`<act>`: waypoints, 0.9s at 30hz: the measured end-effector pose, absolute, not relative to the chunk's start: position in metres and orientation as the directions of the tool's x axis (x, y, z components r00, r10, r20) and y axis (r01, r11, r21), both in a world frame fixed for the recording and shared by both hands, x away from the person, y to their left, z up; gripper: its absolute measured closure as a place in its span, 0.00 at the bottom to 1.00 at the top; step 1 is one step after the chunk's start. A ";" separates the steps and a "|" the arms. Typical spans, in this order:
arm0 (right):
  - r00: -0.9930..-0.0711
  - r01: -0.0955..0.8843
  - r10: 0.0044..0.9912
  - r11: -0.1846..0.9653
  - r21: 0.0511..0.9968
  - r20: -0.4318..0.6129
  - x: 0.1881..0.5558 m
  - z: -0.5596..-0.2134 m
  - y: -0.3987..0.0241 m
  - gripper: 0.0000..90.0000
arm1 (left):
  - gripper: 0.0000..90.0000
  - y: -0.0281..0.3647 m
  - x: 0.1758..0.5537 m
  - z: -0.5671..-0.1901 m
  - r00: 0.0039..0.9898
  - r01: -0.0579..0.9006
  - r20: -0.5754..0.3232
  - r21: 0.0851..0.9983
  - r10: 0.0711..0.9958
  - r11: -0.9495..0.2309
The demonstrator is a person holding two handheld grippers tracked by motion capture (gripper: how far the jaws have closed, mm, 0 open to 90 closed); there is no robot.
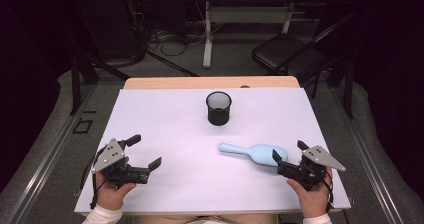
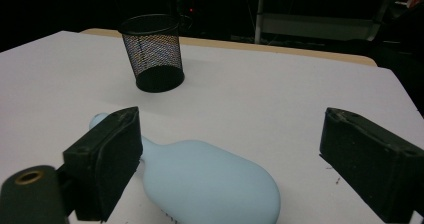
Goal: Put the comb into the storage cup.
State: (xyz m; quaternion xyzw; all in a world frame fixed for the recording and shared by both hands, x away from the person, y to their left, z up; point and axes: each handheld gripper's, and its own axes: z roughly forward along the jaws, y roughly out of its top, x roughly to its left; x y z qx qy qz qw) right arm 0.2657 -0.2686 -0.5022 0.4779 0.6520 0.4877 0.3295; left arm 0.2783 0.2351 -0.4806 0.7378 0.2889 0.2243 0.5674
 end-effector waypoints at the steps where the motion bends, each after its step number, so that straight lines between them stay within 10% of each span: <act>1: -0.323 0.304 0.946 0.067 0.950 0.037 0.266 -0.502 -0.268 0.13 | 0.00 0.235 0.278 -0.481 0.732 0.174 -0.003 0.968 0.682 -0.183; 27: -0.404 0.339 0.915 0.163 0.927 -0.013 0.279 -0.505 -0.248 0.39 | 0.01 0.233 0.277 -0.486 0.728 0.188 0.009 0.959 0.686 -0.212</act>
